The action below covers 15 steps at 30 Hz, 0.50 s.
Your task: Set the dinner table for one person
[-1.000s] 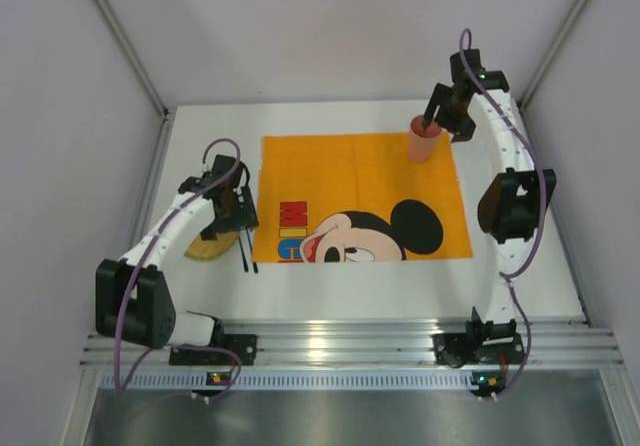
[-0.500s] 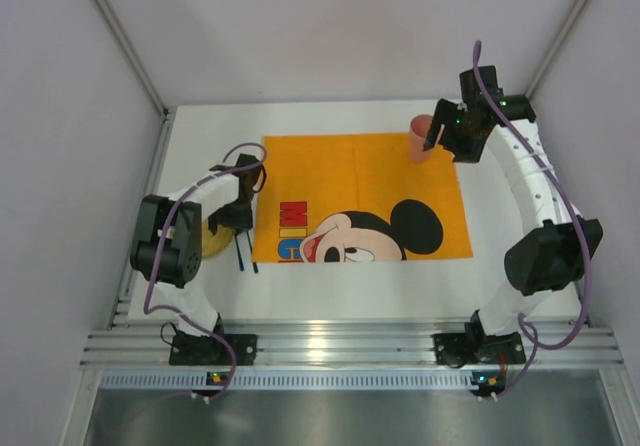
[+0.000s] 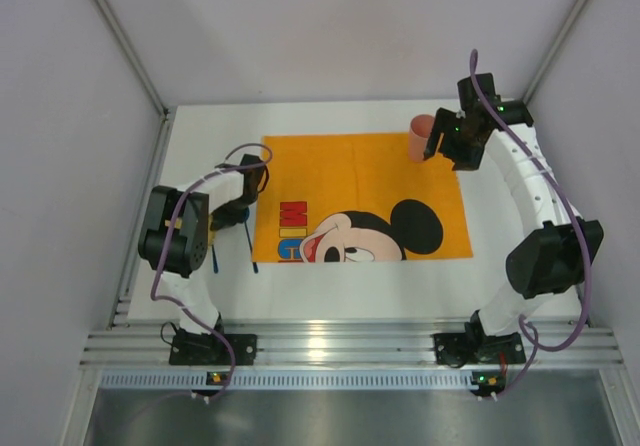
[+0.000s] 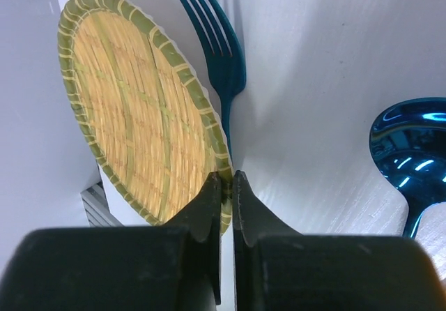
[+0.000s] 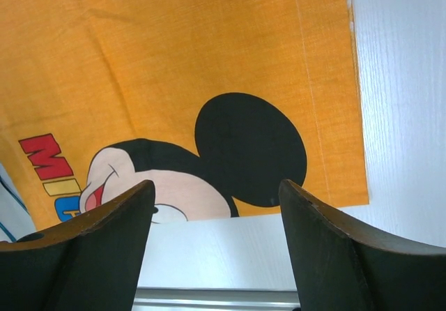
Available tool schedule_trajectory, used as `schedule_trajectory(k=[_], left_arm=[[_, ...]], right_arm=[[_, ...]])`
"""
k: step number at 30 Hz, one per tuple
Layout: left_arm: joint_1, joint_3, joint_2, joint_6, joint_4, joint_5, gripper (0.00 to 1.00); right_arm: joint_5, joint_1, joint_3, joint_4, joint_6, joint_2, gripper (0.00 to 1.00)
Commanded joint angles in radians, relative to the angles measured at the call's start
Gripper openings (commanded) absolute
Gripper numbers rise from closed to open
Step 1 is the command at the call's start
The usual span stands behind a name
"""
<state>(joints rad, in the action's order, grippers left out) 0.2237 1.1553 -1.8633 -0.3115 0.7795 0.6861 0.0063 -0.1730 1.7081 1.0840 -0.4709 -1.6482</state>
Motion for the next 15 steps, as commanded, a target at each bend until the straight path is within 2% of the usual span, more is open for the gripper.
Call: schedule_trajectory(k=[1, 7, 12, 15], left_arm=[[0.0, 0.037, 0.024, -0.031, -0.011, -0.014, 0.0], [0.087, 0.142, 0.102, -0.046, 0.111, 0.101, 0.0], [0.178, 0.335, 0.092, -0.078, 0.231, 0.168, 0.0], [0.285, 0.476, 0.047, -0.087, 0.317, 0.243, 0.0]], right_arm=[[-0.002, -0.002, -0.005, -0.018, 0.015, 0.044, 0.72], [-0.002, -0.005, -0.013, -0.019, 0.009, 0.044, 0.71], [-0.002, -0.008, -0.031, -0.021, 0.002, 0.057, 0.71], [0.009, -0.006, -0.042, -0.021, 0.002, 0.074, 0.71]])
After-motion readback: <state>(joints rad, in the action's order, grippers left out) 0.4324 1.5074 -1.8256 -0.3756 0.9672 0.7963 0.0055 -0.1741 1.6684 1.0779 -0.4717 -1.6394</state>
